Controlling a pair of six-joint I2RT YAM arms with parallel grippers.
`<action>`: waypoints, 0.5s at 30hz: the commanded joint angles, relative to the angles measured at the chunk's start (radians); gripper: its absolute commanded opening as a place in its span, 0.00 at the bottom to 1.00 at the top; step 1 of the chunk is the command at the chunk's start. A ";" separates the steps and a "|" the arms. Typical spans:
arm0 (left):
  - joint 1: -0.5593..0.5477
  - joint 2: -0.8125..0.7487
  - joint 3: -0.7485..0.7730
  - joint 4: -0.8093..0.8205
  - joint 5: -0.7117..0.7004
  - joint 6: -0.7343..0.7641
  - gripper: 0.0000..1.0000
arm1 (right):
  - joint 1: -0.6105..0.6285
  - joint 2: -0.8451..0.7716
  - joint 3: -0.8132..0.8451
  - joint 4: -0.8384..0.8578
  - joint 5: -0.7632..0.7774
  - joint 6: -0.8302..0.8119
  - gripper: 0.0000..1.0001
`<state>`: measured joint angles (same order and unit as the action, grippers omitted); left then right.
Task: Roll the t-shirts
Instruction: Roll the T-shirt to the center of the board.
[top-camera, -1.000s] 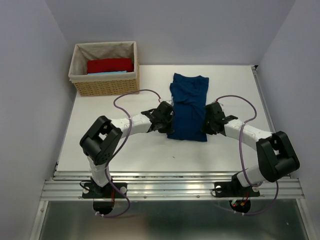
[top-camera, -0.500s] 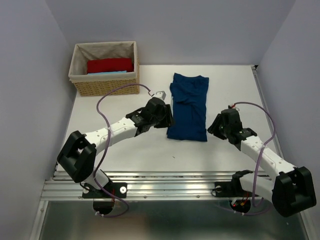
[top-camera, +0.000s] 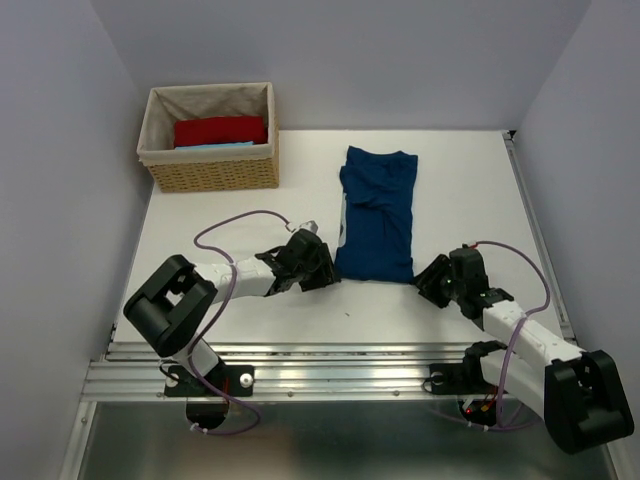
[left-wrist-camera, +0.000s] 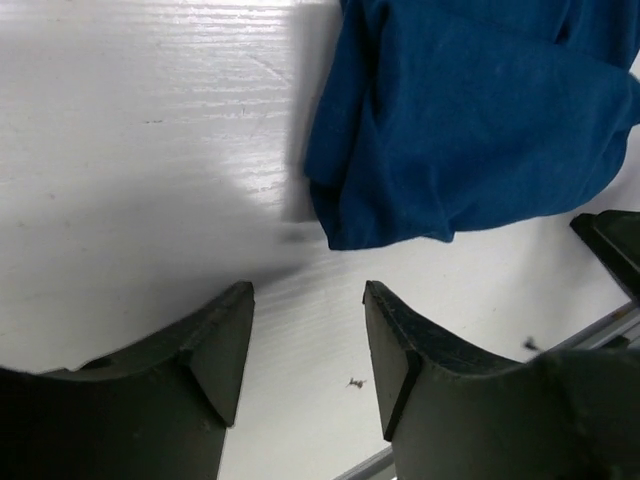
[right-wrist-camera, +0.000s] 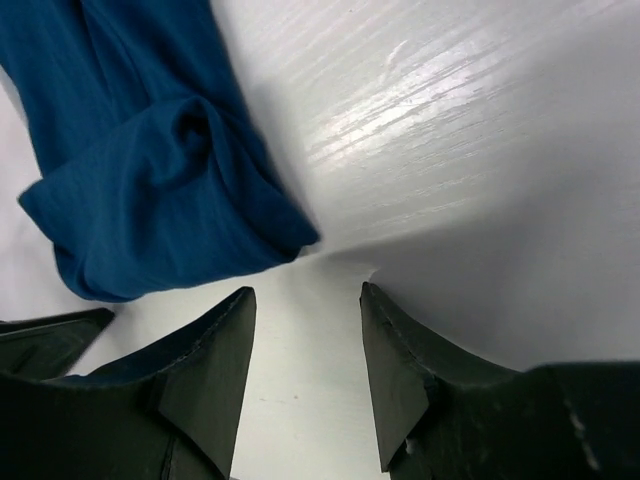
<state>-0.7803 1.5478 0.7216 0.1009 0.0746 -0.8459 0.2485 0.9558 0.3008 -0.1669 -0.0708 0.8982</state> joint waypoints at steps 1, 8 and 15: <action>0.006 0.049 -0.031 0.169 0.028 -0.068 0.57 | -0.005 0.053 -0.026 0.154 -0.023 0.067 0.52; 0.021 0.109 -0.054 0.260 0.039 -0.097 0.50 | -0.014 0.136 -0.032 0.259 0.002 0.074 0.48; 0.036 0.130 -0.053 0.264 0.042 -0.097 0.25 | -0.014 0.156 -0.038 0.283 0.006 0.087 0.26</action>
<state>-0.7521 1.6691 0.6930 0.3637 0.1272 -0.9466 0.2417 1.1061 0.2794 0.0772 -0.0856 0.9741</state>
